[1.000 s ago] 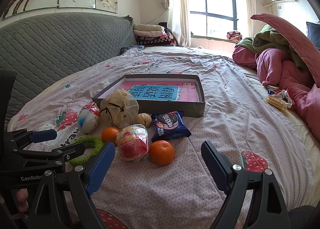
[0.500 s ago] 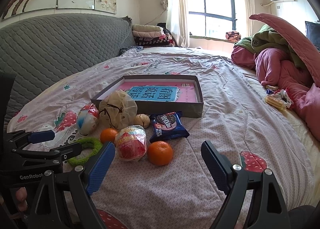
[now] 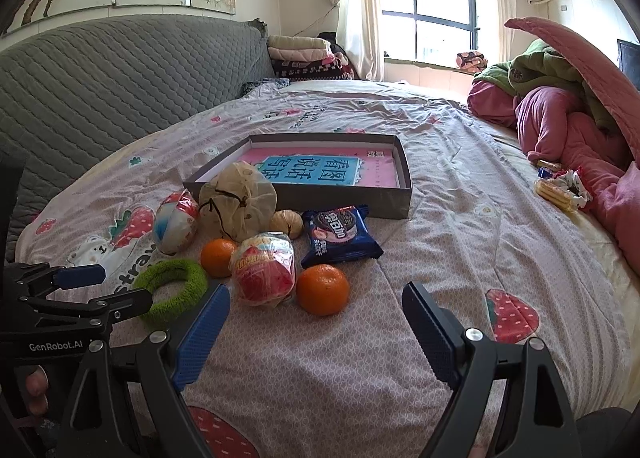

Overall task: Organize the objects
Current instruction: 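Move left gripper to the green fuzzy ring while right gripper approaches the mandarin orange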

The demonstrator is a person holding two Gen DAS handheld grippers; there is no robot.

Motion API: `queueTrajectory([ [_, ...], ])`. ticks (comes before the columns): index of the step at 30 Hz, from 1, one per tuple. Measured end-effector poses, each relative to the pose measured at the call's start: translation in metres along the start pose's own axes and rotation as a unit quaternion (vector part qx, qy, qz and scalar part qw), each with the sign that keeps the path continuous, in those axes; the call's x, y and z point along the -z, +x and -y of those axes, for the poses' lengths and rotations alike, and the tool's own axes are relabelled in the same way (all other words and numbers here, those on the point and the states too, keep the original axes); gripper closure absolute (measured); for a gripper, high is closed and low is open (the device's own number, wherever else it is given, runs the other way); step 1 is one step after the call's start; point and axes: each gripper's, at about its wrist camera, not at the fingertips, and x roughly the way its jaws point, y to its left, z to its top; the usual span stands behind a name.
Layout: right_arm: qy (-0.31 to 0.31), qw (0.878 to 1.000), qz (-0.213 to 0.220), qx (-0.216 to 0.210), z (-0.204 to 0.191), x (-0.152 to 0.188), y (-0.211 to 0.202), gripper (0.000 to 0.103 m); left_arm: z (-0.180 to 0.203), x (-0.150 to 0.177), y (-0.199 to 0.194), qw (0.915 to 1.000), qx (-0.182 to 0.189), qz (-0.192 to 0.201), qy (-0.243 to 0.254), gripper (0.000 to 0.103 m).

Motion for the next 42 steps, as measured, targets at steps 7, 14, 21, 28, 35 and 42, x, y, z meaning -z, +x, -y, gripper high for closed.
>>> queueTrajectory([
  [7,-0.003,1.0,-0.017,-0.005,0.0,0.004,0.003,0.015,-0.005,0.002,0.004,1.0,-0.007,-0.001,-0.004,0.02],
  [14,-0.006,0.999,-0.044,0.003,0.003,0.008,0.015,0.015,-0.005,0.003,0.012,0.9999,-0.011,0.006,0.002,0.02],
  [21,-0.012,0.998,-0.057,0.031,0.007,0.01,0.021,0.021,-0.003,0.001,0.019,1.0,0.002,0.007,0.004,0.02],
  [28,-0.017,0.996,-0.076,0.046,0.015,0.011,0.035,0.031,-0.001,0.0,0.026,0.9999,0.007,0.008,0.005,0.02],
  [35,-0.039,0.995,-0.081,0.046,0.01,0.012,0.046,0.034,-0.002,-0.001,0.037,1.0,0.005,0.006,0.003,0.02],
  [42,-0.045,0.994,-0.084,0.049,0.008,0.01,0.055,0.039,-0.003,-0.005,0.046,0.9999,0.0,0.011,0.002,0.02],
])
